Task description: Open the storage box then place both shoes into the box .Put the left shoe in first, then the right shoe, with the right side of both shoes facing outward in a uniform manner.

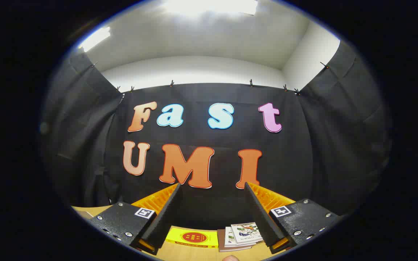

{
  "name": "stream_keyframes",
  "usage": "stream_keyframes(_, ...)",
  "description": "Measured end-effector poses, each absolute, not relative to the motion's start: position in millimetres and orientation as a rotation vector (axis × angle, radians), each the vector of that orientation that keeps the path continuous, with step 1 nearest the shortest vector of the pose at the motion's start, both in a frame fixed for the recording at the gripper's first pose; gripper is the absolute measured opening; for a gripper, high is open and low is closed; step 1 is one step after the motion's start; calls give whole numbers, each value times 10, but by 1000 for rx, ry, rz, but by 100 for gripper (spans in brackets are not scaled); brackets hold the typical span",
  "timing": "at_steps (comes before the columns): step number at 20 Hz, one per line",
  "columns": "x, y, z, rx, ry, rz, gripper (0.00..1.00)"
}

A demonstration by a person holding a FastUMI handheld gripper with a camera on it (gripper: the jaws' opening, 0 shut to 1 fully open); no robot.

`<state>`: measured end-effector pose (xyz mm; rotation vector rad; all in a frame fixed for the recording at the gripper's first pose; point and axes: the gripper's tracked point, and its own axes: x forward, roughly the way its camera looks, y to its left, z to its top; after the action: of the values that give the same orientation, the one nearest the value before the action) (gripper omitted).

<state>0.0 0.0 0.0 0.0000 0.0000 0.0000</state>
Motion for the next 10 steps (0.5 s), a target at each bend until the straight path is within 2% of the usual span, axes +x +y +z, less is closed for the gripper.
stream_keyframes(10,-21,532,451,10,-26,78,100)
